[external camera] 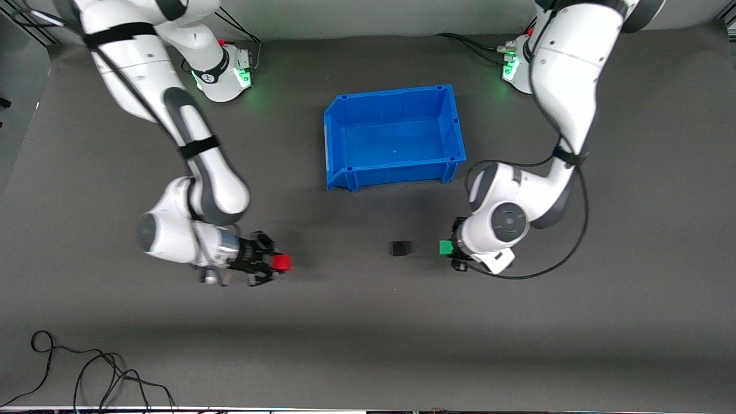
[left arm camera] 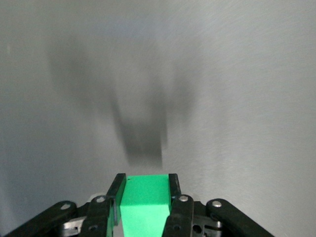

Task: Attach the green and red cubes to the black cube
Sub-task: 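Carry the red and green cubes toward the black cube with both grippers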

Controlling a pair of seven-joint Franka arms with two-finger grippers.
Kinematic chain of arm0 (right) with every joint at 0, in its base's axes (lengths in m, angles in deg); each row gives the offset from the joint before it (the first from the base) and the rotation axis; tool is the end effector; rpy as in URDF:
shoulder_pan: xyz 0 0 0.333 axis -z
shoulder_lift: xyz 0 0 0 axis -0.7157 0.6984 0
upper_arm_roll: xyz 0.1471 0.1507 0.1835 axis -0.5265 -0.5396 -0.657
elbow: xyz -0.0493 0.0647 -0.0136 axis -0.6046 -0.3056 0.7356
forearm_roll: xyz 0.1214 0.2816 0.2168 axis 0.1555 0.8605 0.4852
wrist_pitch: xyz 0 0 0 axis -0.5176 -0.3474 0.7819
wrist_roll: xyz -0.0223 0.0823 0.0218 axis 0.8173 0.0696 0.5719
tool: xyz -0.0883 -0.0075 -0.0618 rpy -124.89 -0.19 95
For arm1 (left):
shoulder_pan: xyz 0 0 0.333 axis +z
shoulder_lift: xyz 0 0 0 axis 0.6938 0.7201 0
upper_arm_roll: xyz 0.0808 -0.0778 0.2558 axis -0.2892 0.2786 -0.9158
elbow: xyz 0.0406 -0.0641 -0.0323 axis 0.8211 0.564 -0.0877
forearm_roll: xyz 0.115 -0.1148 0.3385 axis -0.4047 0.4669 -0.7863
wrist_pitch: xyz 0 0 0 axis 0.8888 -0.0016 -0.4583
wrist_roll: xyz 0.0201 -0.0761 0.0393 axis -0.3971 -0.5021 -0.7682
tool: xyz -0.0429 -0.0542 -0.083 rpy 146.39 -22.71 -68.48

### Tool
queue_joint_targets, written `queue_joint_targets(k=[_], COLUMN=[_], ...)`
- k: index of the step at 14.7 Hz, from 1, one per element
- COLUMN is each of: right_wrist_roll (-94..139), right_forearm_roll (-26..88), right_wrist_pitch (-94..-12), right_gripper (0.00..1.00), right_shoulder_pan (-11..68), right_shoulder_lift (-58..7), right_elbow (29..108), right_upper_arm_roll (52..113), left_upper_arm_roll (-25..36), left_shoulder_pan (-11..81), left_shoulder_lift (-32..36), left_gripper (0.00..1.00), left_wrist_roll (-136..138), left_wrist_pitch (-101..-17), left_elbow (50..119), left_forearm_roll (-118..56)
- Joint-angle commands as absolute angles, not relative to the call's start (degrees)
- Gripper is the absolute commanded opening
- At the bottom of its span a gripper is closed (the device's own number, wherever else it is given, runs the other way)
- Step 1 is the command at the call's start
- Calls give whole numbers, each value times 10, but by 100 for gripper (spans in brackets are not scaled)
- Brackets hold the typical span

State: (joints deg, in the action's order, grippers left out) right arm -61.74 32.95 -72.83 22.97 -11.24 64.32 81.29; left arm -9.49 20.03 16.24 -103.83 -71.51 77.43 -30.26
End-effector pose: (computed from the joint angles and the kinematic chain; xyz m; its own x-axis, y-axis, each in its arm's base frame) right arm 0.6194 0.2247 0.2185 0.0586 -0.8982 -0.4356 -0.9982 -0.0467 -0.0380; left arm 0.5814 -0.2977 0.1993 -0.0219 0.9917 -0.1268 0.9942 0.0083 -0.1070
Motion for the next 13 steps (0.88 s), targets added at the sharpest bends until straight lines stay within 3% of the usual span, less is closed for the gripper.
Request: queue_joint_targets(k=[1,4,9,13], right_wrist_roll=[-646,-649,-660,-666], right_forearm_roll=[340,342,352,347], right_wrist_pitch=[-739,-750,-806,-806], right_gripper=[30,30,29,29], right_shoulder_pan=[185,144,85,66], right_shoulder_lift=[-59,-37,20,49], right_elbow=[572,547,508,479], right_upper_arm_roll=[821,820,821,822], left_upper_arm_roll=[-104,-104,-96,-96], left_shoulder_pan=[185,159,138,135], left_shoulder_lift=[175,204,210,210], left_gripper=[0,0,0,0], left_wrist_roll=[-1111,-1184,-1177,-1177], left_wrist_pitch=[-720,-801,-805,-805], left_elbow=[754,754,755,755], left_forearm_roll=[-296,-296,-299,-300])
